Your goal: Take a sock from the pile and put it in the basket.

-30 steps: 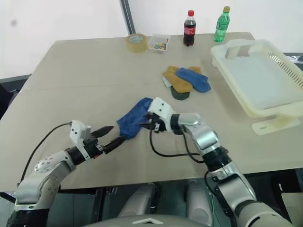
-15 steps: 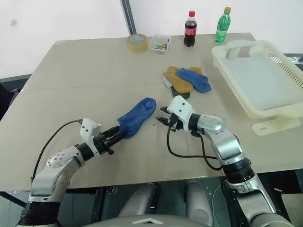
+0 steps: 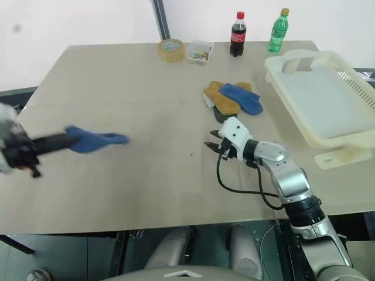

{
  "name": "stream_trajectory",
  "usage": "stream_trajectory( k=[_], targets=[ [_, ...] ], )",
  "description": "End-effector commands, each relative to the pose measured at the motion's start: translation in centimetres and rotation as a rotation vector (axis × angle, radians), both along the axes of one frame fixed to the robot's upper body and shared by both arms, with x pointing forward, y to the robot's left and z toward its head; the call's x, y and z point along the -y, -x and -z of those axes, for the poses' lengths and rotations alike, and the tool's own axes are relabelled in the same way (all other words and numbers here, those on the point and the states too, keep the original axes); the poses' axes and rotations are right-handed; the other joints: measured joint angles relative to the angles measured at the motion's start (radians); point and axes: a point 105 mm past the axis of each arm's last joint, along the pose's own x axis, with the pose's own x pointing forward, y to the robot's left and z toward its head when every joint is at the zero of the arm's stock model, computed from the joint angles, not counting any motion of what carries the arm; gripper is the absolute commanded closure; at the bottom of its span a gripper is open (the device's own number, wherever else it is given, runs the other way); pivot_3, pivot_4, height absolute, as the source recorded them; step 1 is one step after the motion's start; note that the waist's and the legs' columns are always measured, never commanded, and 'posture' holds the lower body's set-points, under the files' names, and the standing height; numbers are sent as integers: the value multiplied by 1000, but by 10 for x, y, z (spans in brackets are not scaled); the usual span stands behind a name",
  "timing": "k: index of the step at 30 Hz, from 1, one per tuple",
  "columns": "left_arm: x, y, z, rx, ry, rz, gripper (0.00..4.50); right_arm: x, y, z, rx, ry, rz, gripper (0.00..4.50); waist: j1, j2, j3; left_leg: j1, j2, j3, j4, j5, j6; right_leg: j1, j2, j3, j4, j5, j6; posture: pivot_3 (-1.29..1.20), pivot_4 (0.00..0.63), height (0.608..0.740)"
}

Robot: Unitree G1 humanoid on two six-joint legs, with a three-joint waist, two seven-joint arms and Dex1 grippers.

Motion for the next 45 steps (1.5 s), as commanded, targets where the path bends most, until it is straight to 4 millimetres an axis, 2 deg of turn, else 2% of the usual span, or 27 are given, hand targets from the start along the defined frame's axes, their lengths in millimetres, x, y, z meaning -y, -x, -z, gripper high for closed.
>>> stream_trajectory(
  k=[1, 2, 4, 6, 7, 8, 9, 13, 18, 20, 26, 29, 30, 32, 34, 36, 37, 41, 45],
  targets=[
    [55, -12, 41, -98, -125, 197, 4119, 8, 4, -20, 57, -41, 14, 2723, 2, 7, 0, 1, -1, 2, -1, 0, 0, 1, -2, 2, 0, 1, 1, 0, 150, 740],
    [70, -19, 59, -121, -135, 229, 4119, 9, 4, -20, 57, -38, 21, 2723, 7, 14, -2, 2, -2, 3, -1, 0, 0, 2, -2, 3, 0, 1, 3, 0, 150, 740],
    [109, -37, 91, -146, -75, 290, 3593, 11, 5, -19, 57, -32, 40, 2723, 6, 17, -3, 6, -2, 6, -2, 0, 1, 6, -3, 4, 0, 3, 5, 0, 150, 740],
    [143, -52, 114, -150, -31, 311, 2953, 10, 7, -20, 48, -39, 50, 2723, 3, 8, 1, 5, 0, 5, -1, 0, 1, 5, 0, 4, 2, 3, 5, 0, 150, 740],
    [153, -58, 118, -144, -14, 295, 2385, 9, 9, -19, 43, -40, 49, 2723, 0, 4, 1, 3, 2, 5, 1, 0, 1, 5, 3, 2, 2, 6, 1, 0, 150, 740],
    [159, -61, 115, -148, 29, 298, 2131, 7, 11, -18, 37, -39, 44, 2723, -18, -2, 3, 2, 3, 5, 2, 0, 1, 3, 4, 4, 2, 6, 1, 0, 150, 740],
    [160, -62, 110, -151, 68, 301, 2131, 5, 12, -18, 31, -37, 40, 2723, -20, -2, 3, -3, 5, 5, 3, 0, 0, -4, 6, 5, 3, 7, -1, 0, 150, 740],
    [126, -64, 94, -127, 93, 232, 2131, -6, 16, -17, 6, -46, 18, 2723, -32, -1, 2, -9, 11, 7, 3, 1, -2, -14, 7, 7, 6, 9, -3, 0, 150, 740],
    [82, -55, 99, -116, 0, 136, 2131, -30, 19, -11, -58, -55, -74, 2723, -29, -1, 2, -9, 14, 9, 3, 1, -2, -13, 12, 8, 5, 9, -4, 0, 150, 740],
    [71, -50, 105, -121, -21, 103, 2131, -43, 17, -4, -90, -46, -110, 2723, -25, -1, 2, -9, 14, 9, 3, 1, -2, -13, 12, 7, 4, 10, -5, 0, 150, 740],
    [55, -34, 133, -141, -76, -16, 2131, -69, 1, 16, -171, -19, -145, 2723, -18, -1, 2, -9, 14, 8, 3, 1, -3, -12, 12, 6, 3, 11, -7, 0, 150, 740],
    [54, -33, 149, -149, -109, -67, 2131, -71, -8, 34, -205, 38, -117, 2723, -18, -1, 2, -9, 14, 8, 3, 1, -3, -12, 12, 6, 3, 11, -7, 0, 150, 740],
    [57, -33, 151, -148, -87, -75, 2072, -69, -10, 39, -202, 63, -110, 2985, -18, -1, 2, -9, 14, 8, 3, 1, -3, -12, 12, 6, 3, 12, -8, 0, 150, 740],
    [63, -32, 154, -145, -42, -89, 2635, -66, -10, 44, -207, 81, -109, 3595, -18, -1, 1, -9, 14, 8, 3, 1, -3, -12, 12, 6, 3, 12, -8, 0, 150, 740],
    [68, -28, 155, -151, -21, -73, 3374, -63, -6, 42, -214, 76, -121, 4464, -19, -2, 1, -8, 14, 8, 3, 0, -3, -12, 13, 6, 3, 12, -8, 0, 150, 740],
    [74, -22, 154, -154, 17, -48, 4305, -55, -1, 40, -215, 82, -120, 4500, -19, -1, 1, -8, 15, 8, 3, 0, -4, -12, 13, 6, 4, 12, -8, 0, 150, 740],
    [77, -19, 153, -155, 28, -35, 4439, -50, 2, 40, -218, 89, -120, 4500, -18, -1, 1, -8, 15, 8, 3, 0, -4, -12, 13, 6, 4, 12, -8, 0, 150, 740],
    [84, -6, 150, -177, 55, 7, 4439, -33, 21, 41, -244, 124, -125, 4500, -16, -1, 0, -9, 15, 8, 4, 0, -4, -12, 12, 6, 3, 12, -8, 0, 150, 740],
    [85, -1, 149, -188, 31, 31, 4439, -27, 32, 42, -249, 146, -109, 4500, -17, -2, 0, -8, 16, 8, 4, 0, -4, -12, 12, 6, 3, 12, -8, 0, 150, 740]
  ],
)
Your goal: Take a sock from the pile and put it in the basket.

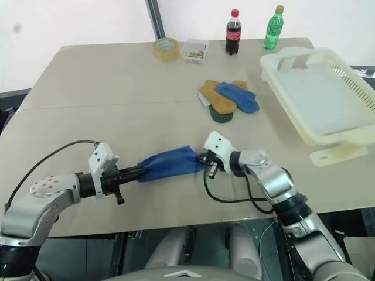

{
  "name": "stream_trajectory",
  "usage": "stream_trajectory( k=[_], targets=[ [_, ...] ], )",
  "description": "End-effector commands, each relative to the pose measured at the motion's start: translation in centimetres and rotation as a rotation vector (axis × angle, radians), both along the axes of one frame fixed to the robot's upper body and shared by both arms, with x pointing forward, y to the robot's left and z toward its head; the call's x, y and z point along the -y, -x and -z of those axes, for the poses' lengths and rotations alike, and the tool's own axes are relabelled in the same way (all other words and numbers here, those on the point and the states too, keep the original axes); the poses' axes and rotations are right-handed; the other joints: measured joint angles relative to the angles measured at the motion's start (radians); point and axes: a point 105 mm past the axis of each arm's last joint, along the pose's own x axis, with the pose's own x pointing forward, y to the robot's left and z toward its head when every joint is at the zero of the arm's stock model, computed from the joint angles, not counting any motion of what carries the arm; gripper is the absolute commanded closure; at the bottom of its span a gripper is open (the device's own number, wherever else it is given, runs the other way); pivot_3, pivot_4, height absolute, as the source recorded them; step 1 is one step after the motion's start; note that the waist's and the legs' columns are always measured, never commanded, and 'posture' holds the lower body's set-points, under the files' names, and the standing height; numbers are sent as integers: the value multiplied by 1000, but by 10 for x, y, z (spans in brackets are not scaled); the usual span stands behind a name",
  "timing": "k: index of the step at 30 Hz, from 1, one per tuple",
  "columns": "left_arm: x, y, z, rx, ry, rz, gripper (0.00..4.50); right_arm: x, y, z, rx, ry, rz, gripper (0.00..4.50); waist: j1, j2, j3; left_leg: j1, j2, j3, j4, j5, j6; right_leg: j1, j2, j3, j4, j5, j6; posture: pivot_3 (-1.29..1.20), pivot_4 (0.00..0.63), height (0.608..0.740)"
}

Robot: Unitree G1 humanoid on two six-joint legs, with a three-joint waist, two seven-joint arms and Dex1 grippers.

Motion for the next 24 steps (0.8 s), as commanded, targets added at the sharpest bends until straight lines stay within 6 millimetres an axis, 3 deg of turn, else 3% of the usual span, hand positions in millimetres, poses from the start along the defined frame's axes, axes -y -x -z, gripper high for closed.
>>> stream_trajectory(
  k=[1, 3, 4, 7, 10, 11, 16, 24],
  targets=[
    [-2, 2, -13, 44, -25, 14, 4439, 4, 7, -2, 1, 10, 17, 4500, -1, 0, 0, 0, 1, 0, 0, 0, 0, 0, 0, 0, 0, 0, 0, 0, 150, 740],
    [-7, -1, -13, 37, -17, -15, 4439, 5, 5, 0, -6, 9, 40, 4500, -3, 1, -1, 1, 2, 1, 0, 0, 0, 0, 0, 0, 0, 1, -1, 0, 150, 740],
    [-8, -1, -13, 25, -11, -10, 4167, 4, 7, 2, -13, 11, 29, 4500, -3, 1, -1, 1, 3, 1, 0, 0, 0, 0, 1, 0, 0, 1, -1, 0, 150, 740],
    [-10, 2, -12, 30, -8, 24, 3197, -1, 8, 2, -5, -4, 35, 3535, -3, 0, -1, 1, 3, 1, 0, 0, 0, 0, 1, 0, 0, 1, -1, 0, 150, 740],
    [-8, 0, -23, 66, 93, 38, 1749, -6, 4, -5, 77, -16, 70, 2086, -3, 0, -1, 1, 3, 3, 0, 0, 0, 0, 2, 1, 0, 1, -1, 0, 150, 740],
    [-7, -1, -28, 73, 130, 47, 1686, -8, 3, -9, 98, -35, 83, 1541, -3, 0, -1, 1, 3, 3, 0, 0, 0, 0, 1, 1, 0, 1, -1, 0, 150, 740],
    [-9, -19, -42, 103, 197, 61, 1686, -10, 4, -26, 150, -106, 127, 1541, -1, 0, -1, 1, 3, 2, 0, 0, 0, 0, 2, 1, 0, 1, -1, 0, 150, 740],
    [23, -48, -65, 159, 293, 143, 1686, 4, -18, -50, 271, -144, 253, 1541, -1, -1, -2, 0, 1, 3, 3, 0, 0, 0, 3, 2, 0, 2, -1, 0, 150, 740]
  ],
)
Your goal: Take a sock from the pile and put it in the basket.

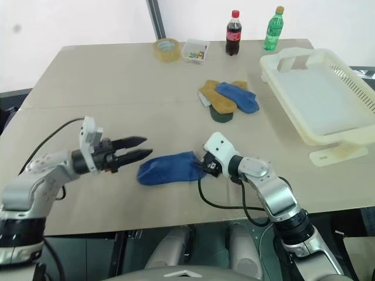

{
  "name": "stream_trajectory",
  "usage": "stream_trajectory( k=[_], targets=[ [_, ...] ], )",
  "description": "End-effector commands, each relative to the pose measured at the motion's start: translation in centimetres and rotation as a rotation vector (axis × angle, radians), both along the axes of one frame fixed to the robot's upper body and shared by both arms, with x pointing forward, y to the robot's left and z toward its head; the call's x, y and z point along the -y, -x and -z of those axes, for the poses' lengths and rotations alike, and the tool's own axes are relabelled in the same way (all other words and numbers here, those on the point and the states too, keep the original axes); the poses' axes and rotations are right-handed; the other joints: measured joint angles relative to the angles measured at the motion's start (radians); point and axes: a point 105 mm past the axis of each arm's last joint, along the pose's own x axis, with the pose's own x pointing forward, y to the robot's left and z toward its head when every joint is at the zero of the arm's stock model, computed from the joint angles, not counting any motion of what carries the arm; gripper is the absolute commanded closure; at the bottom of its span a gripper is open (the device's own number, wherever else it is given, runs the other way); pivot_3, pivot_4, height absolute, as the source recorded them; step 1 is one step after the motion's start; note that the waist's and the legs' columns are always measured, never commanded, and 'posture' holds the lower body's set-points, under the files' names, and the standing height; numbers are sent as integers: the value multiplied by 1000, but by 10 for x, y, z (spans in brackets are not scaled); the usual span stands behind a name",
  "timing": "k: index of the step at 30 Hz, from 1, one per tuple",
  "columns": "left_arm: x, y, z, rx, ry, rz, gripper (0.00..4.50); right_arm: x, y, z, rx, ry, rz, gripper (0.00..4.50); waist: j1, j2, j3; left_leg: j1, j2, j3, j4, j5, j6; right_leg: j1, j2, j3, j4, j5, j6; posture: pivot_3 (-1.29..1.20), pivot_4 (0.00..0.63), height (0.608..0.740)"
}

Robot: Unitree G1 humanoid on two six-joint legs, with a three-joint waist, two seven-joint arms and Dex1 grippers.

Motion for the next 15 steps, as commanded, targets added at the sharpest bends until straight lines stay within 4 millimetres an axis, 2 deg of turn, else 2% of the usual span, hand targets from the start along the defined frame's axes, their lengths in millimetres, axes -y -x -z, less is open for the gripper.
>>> stream_trajectory(
  k=[1, 4, 6, 11, 15],
  targets=[
    [10, -7, -9, 45, 27, 8, 1686, 9, -15, -29, 145, -11, 62, 1541, -4, 0, 0, 0, 0, 0, 0, 0, 0, 0, 0, 0, 0, 0, 0, 0, 150, 740],
    [13, -18, -17, 106, 20, -47, 962, 16, -33, -48, 153, -80, 105, 1493, -10, 0, 0, 0, 1, 0, 0, 0, 0, 0, 1, 0, 1, 0, 0, 0, 150, 740],
    [14, -27, -24, 153, 36, -126, 31, 21, -46, -56, 162, -91, 140, 1493, -9, 0, 0, 1, 2, 0, 0, 0, 0, 0, 2, 0, 1, 1, -1, 0, 150, 740],
    [19, -33, -23, 234, -11, -285, 31, 34, -85, -69, 216, -48, 214, 1493, -9, 0, 0, 1, 1, 4, 0, 0, 0, 0, 2, 2, 1, 1, -1, 0, 150, 740],
    [20, -18, -20, 245, 12, -376, 31, 35, -117, -73, 241, -3, 263, 1493, -15, 0, 0, 0, 1, 7, 0, 2, -4, -1, 2, 4, 1, 2, -1, 0, 150, 740]
  ],
)
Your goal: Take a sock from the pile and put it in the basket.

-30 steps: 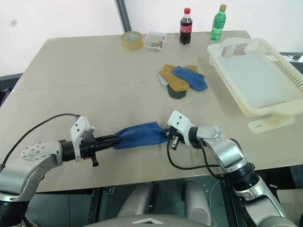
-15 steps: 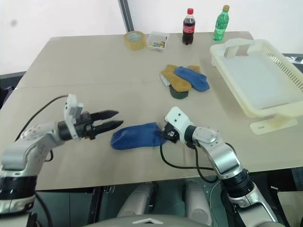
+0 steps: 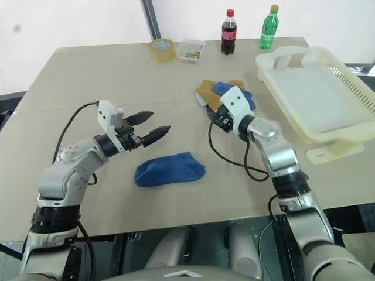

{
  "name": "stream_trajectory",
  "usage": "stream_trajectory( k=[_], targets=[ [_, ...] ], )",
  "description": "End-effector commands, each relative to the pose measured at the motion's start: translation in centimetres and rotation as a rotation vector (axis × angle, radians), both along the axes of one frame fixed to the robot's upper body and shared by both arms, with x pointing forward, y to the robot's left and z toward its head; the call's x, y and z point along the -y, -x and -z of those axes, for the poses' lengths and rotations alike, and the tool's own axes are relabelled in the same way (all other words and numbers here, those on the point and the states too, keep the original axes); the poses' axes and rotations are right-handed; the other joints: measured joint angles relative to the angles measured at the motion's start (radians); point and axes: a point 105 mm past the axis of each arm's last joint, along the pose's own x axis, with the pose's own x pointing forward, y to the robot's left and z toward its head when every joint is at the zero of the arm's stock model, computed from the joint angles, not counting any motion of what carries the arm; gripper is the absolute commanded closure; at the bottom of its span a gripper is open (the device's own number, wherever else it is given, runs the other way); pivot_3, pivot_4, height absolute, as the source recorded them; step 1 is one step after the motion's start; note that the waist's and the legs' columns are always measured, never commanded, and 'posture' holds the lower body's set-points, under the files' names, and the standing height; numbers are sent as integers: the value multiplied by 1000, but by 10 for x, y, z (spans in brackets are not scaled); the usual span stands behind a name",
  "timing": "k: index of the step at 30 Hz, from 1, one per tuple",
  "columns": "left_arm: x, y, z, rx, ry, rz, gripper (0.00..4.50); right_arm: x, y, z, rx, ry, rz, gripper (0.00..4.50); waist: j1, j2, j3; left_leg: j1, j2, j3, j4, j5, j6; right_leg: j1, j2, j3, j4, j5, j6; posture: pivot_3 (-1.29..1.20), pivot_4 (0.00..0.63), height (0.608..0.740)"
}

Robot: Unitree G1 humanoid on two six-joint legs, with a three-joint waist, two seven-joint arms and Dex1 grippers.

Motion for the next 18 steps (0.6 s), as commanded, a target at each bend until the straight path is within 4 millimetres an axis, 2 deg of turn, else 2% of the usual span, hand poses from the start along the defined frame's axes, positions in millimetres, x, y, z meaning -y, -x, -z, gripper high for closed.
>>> stream_trajectory(
  k=[1, 8, 12, 18],
  targets=[
    [2, 19, -12, 72, 13, -72, 31, 1, -30, -20, 69, 3, 56, 1493, -5, 1, 0, 1, 0, 1, 0, 0, 0, -1, 0, 3, 0, 0, 0, 0, 150, 740],
    [0, 38, -8, 71, 23, -168, 31, 3, -69, -26, 56, -27, 175, 1493, 0, 0, 0, 2, 2, 4, 0, -2, 3, 0, 3, 4, 1, 2, -1, 0, 150, 740],
    [-1, 44, -7, 71, 21, -199, 31, -4, -74, -24, 38, -25, 176, 1493, -1, 0, 0, 2, 1, 6, 0, -2, 3, 0, 3, 5, 0, 2, -1, 0, 150, 740],
    [-3, 48, -8, 79, 23, -229, 31, -2, -78, -13, 28, -16, 227, 1493, -2, 0, 0, 2, 1, 6, 0, -2, 3, 0, 3, 5, 1, 2, -1, 0, 150, 740]
  ],
)
